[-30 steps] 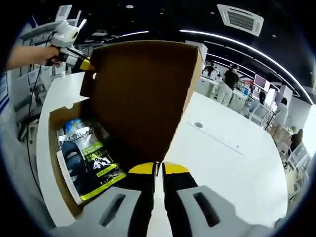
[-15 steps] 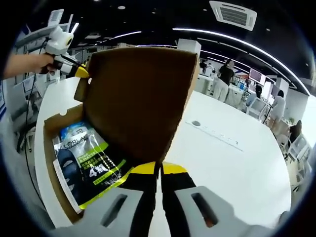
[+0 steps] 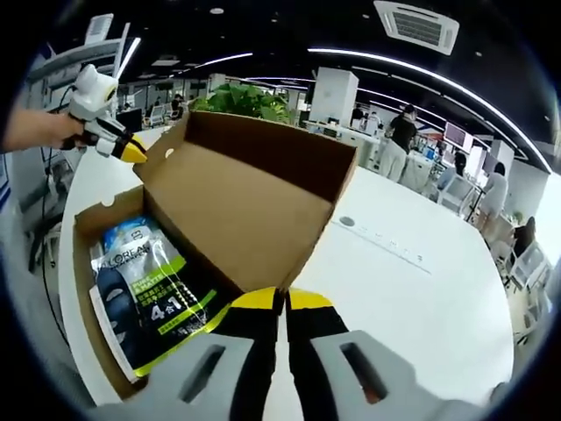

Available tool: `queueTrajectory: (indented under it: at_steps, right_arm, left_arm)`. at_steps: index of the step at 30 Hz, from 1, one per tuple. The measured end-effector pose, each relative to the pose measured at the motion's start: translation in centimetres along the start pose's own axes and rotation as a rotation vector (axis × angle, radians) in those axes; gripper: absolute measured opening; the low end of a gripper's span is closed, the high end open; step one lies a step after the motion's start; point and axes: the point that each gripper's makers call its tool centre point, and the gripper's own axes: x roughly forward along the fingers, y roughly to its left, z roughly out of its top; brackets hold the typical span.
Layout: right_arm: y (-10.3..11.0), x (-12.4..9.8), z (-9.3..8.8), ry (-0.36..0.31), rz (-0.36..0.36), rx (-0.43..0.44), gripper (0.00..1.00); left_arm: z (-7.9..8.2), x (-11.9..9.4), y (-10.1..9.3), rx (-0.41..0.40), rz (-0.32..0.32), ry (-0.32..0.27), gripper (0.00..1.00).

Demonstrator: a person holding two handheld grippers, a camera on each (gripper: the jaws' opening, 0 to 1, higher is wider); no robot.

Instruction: Operate the shoe box by opening the lid, removing the specified soft item, and placing it in the target area until the item is outside and the box remains undamaged.

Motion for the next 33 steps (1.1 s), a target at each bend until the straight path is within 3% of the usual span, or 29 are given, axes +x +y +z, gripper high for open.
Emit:
queueTrajectory:
  at_steps: [7,18,26,33]
  right_arm:
    - [-0.3,0.6,0.1,0.011,0.006,-0.013,0.01]
    - [-0.8,1.2,0.1,0.029,0.019,-0.048,0.03]
    - [-1.2,1.7,-0.2,0.043,0.019,-0.024,0.03]
    - [-1.6,2.1,-0.6,0.061,0.018,0.052,0.04]
  left_arm:
    - [-1.0,0.4,0.3,-0.024,0.003,0.02,0.04]
    - [-0.9,1.3,0.7,-0.036,0.011,0.022,0.04]
    - [-1.2,1.8,0.6,-0.029,0.005,0.043,0.04]
    - [-1.6,2.0,0.3,-0.028,-0.003,0.062,0.04]
